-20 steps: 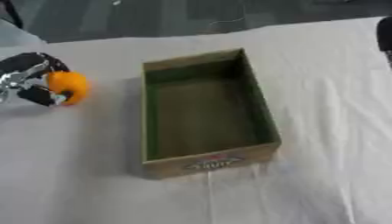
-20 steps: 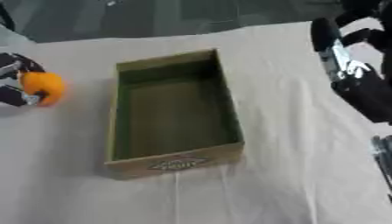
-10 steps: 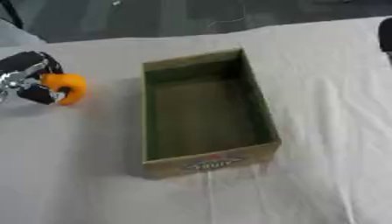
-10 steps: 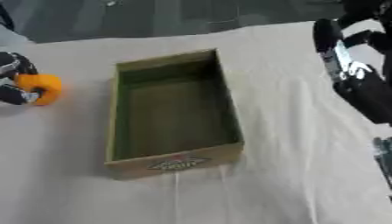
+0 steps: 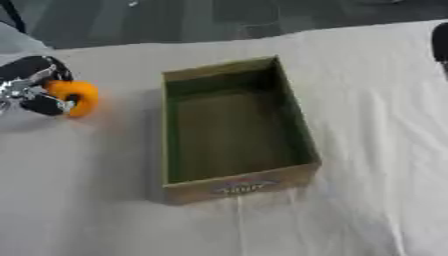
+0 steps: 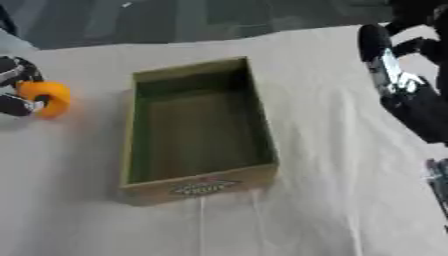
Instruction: Pick up objects on the table and place them in the box.
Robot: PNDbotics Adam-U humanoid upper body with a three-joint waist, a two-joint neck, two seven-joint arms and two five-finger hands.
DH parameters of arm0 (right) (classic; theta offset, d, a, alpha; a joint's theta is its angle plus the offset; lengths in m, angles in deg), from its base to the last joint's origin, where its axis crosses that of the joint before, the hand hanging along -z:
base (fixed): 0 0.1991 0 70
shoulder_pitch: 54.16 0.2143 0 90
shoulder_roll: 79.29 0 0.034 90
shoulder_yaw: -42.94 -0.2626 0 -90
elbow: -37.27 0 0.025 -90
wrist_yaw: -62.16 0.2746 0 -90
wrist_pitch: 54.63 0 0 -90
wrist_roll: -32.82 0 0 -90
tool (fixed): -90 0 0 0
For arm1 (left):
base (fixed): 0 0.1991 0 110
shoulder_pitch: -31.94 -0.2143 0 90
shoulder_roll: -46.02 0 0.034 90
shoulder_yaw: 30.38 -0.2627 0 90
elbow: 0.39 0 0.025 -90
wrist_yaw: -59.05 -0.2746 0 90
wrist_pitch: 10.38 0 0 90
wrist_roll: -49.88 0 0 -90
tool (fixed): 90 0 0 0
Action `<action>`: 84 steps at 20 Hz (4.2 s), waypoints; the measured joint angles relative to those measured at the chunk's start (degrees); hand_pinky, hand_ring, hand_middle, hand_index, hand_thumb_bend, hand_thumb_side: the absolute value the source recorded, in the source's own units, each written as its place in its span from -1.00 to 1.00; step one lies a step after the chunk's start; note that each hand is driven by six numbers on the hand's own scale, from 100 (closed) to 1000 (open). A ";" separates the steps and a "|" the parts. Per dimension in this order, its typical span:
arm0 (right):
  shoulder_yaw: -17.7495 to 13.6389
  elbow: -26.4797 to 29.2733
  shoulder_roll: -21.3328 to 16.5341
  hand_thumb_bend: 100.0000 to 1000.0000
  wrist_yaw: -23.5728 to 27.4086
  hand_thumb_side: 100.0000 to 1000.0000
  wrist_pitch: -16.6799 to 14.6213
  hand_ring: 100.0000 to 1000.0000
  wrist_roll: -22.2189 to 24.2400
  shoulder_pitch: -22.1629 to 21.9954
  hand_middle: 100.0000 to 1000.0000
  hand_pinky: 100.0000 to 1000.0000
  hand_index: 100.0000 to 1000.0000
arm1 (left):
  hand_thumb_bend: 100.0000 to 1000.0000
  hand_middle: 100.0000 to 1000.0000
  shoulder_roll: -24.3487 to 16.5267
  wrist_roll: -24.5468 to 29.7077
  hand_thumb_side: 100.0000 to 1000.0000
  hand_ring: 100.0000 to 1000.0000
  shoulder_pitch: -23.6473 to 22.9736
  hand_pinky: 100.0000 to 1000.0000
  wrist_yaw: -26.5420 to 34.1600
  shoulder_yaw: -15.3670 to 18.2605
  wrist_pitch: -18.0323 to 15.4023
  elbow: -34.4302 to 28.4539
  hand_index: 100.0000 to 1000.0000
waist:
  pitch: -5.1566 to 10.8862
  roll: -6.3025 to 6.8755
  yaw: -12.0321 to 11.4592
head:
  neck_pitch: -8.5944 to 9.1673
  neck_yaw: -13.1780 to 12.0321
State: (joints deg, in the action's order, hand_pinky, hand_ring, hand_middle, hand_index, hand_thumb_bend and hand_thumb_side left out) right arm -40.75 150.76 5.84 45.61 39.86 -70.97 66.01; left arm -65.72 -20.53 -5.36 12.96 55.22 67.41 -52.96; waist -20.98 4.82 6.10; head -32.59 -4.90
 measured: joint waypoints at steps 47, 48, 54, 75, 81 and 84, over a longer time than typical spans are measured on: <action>-0.61 0.00 3.45 -0.35 -0.01 0.37 -0.11 0.61 -0.24 -1.41 -0.01 -0.02 0.54 | -1.00 -0.03 8.09 12.29 -0.98 0.02 6.31 -0.05 25.75 -8.30 3.50 -28.27 -0.21 | 5.97 -1.38 -0.87 | -2.29 0.49; -0.61 0.00 3.45 -0.35 -0.01 0.37 -0.13 0.61 -0.25 -1.38 -0.01 -0.02 0.54 | -1.00 -0.02 9.05 12.54 -0.98 0.02 6.61 -0.05 25.51 -8.48 3.40 -28.13 -0.21 | 5.94 -1.38 -0.85 | -2.38 0.46; -0.61 0.00 3.48 -0.36 -0.01 0.37 -0.38 0.61 -0.35 -0.93 -0.01 -0.02 0.54 | -1.00 -0.03 15.41 12.70 -0.97 0.02 7.77 -0.05 21.53 -9.12 2.74 -27.33 -0.22 | 5.59 -1.37 -0.81 | -2.59 0.31; -0.59 0.00 4.03 -0.36 0.07 0.37 -0.74 0.60 -0.71 -0.59 -0.01 -0.03 0.54 | -1.00 0.00 26.13 7.15 -1.00 0.07 4.81 -0.02 2.00 -11.39 -4.25 -19.55 -0.18 | 4.03 -0.64 -0.19 | -3.07 0.73; -0.59 0.00 4.04 -0.36 0.08 0.37 -0.80 0.60 -0.78 -0.59 -0.01 -0.03 0.53 | -1.00 0.03 26.80 7.71 -1.00 0.10 4.10 0.01 -0.20 -12.32 -6.17 -16.96 -0.02 | 4.02 -0.60 -0.16 | -3.00 0.71; -0.59 0.00 4.04 -0.36 0.08 0.37 -0.81 0.60 -0.81 -0.59 -0.01 -0.03 0.53 | -1.00 0.06 27.20 8.45 -1.00 0.12 3.54 0.03 -0.41 -12.63 -6.78 -15.96 0.08 | 4.02 -0.60 -0.16 | -2.98 0.73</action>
State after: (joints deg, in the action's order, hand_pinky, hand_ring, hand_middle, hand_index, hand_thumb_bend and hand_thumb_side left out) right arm -41.34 150.76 9.88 45.69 39.05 -71.78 65.41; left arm -38.52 -12.07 -1.82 12.56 42.59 60.63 -68.92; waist -16.96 4.23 5.94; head -35.56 -4.16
